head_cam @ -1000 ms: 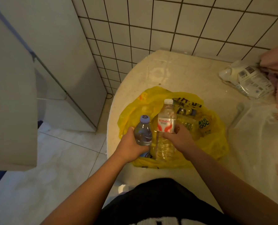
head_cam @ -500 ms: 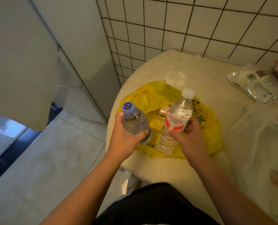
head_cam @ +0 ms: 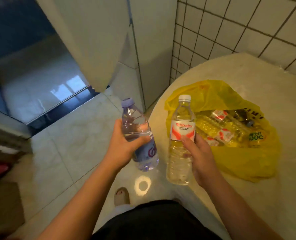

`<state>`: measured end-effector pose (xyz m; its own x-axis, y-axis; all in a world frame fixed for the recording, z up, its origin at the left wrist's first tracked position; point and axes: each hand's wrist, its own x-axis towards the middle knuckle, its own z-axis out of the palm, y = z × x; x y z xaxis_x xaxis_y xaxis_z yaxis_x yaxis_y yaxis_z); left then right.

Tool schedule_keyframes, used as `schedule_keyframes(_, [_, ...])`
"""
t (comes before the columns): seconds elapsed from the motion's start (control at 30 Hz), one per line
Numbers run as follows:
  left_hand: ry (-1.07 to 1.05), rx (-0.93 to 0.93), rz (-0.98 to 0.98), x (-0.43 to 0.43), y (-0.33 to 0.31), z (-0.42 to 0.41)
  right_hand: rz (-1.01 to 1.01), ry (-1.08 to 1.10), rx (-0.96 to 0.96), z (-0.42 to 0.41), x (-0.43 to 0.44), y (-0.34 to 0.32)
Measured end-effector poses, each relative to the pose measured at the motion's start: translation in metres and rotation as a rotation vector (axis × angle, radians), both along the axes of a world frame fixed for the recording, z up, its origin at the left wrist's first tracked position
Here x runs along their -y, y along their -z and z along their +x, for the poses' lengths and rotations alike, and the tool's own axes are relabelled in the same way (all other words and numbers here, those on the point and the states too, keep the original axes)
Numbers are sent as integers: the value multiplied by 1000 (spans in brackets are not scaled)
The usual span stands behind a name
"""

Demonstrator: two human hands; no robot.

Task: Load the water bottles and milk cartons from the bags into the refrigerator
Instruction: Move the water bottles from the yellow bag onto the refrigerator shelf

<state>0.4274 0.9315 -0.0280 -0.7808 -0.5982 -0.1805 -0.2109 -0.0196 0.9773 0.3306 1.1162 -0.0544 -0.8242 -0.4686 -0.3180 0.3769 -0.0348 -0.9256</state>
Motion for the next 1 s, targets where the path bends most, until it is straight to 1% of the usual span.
schedule_keyframes(0.13, [-10,32,4,31,7,48,61,-102,60,33,42,8])
schedule_keyframes(0.3, [-55,41,9,93,13,120,74,-233,159,86,121,15])
schedule_keyframes(0.4, [-128,34,62,143,15,170,72,-312,189,126,182,20])
schedule_keyframes(0.53, [-279,43,130,214,19,240,61,-402,276,184,267,24])
schedule_keyframes(0.63, [-344,66,108,260,20,292,72,-474,261,223,325,26])
schedule_keyframes(0.77, [-468,69,164,308,19,338,97,-588,223,256,385,23])
schedule_keyframes(0.9, [-561,76,171,343,27,355,145,-633,166,267,431,23])
schedule_keyframes(1.0, [-589,100,201,370,31,352,180,-649,146,264,463,28])
